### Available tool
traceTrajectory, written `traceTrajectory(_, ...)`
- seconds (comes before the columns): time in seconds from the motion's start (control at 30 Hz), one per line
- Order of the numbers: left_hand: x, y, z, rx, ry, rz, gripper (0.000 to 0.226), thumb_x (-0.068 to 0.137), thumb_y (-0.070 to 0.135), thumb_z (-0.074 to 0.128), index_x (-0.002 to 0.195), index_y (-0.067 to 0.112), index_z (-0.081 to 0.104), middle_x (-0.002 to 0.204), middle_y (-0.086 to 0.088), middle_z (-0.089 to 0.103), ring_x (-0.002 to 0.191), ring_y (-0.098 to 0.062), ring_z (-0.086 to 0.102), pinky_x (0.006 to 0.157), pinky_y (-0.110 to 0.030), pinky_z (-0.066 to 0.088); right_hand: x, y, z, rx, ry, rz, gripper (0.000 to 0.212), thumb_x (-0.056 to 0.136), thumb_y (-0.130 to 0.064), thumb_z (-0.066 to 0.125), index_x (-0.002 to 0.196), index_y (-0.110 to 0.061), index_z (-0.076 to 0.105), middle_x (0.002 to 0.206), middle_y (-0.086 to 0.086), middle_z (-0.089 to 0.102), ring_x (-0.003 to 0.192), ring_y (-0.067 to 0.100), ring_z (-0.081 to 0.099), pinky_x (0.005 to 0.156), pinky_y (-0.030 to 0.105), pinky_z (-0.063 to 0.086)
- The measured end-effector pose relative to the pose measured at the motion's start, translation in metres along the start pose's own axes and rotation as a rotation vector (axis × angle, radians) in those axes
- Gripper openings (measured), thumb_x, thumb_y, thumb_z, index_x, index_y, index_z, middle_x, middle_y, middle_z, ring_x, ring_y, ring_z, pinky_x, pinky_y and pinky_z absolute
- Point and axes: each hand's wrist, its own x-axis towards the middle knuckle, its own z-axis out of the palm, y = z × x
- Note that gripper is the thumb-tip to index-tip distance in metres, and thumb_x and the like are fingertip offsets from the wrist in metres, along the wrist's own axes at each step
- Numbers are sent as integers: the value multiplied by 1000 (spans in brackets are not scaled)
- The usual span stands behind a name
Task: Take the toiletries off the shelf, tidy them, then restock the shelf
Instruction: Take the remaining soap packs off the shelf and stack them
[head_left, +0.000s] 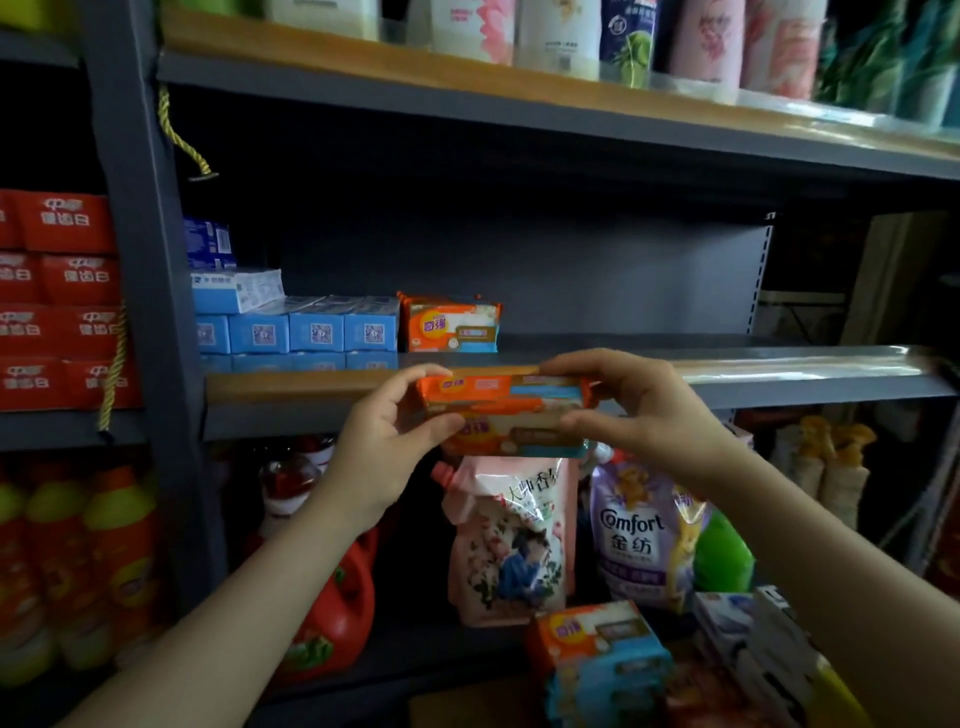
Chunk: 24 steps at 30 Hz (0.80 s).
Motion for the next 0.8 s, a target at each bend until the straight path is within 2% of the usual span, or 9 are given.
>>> traceTrajectory(0.1, -9, -8, 2, -253, 24, -127, 35, 70, 15, 65, 105, 18, 61, 95, 7, 72, 93, -8, 66, 73, -18, 52, -7, -5, -1, 296, -114, 31, 35, 77, -15, 70, 111, -20, 61, 106, 12, 65, 98, 27, 64, 81, 33, 55)
traceTrajectory(0.2, -18, -9, 7, -472, -61, -442, 31, 72, 22, 62, 100, 10, 65, 90, -6, 73, 79, -17, 70, 69, -29, 58, -10, -8, 2, 520, -113, 96, 35, 80, -15, 52, 114, -7, 57, 100, 10, 65, 93, 27, 63, 74, 29, 54)
traceTrajectory(0.3, -29, -8, 15, -598, -118, -768, 34, 71, 29, 60, 93, 6, 72, 91, -10, 73, 76, -16, 70, 70, -29, 56, -13, -8, 7, 583, -81, 215, 39, 82, -24, 54, 115, -2, 56, 101, 15, 61, 89, 27, 61, 71, 29, 54)
traceTrajectory(0.37, -36, -7, 19, -684, -141, -945, 34, 70, 30, 59, 84, 4, 75, 86, -13, 72, 71, -19, 71, 59, -29, 58, -16, -6, 10, 585, -74, 290, 36, 83, -29, 61, 112, -6, 59, 96, 12, 63, 82, 18, 65, 65, 24, 56)
traceTrajectory(0.43, -42, -6, 20, -760, -133, -1076, 38, 69, 31, 60, 83, -2, 73, 77, -17, 70, 60, -22, 69, 46, -29, 56, -19, 2, 12, 590, -65, 402, 38, 77, -33, 58, 106, -8, 62, 85, 9, 66, 76, 16, 68, 63, 23, 57)
traceTrajectory(0.53, -49, -7, 20, -742, -96, -1132, 42, 65, 34, 61, 76, -6, 72, 65, -17, 66, 48, -19, 65, 39, -24, 52, -26, 17, 15, 578, -43, 580, 28, 83, -34, 57, 95, -10, 64, 74, 6, 71, 74, 16, 70, 60, 22, 56)
traceTrajectory(0.63, -60, -12, 25, -611, -62, -1079, 35, 74, 33, 59, 75, 2, 73, 66, -15, 69, 51, -16, 66, 40, -23, 53, -38, 30, 19, 507, -126, 609, 45, 71, -46, 60, 101, -13, 63, 80, 2, 71, 77, 10, 70, 63, 19, 54)
traceTrajectory(0.7, -71, -18, 30, -498, -54, -999, 27, 72, 31, 61, 85, 8, 69, 72, -10, 71, 57, -15, 68, 43, -24, 54, -49, 35, 20, 258, -281, 528, 50, 65, -49, 62, 106, -20, 60, 94, -3, 66, 81, 1, 66, 66, 13, 51)
traceTrajectory(0.8, -99, -32, 41, -294, -74, -918, 16, 73, 28, 66, 80, 15, 61, 71, -3, 69, 60, -11, 67, 46, -24, 52, -67, 45, 21, -151, -555, 430, 54, 62, -51, 68, 110, -31, 55, 105, -15, 59, 92, -3, 59, 77, 10, 47)
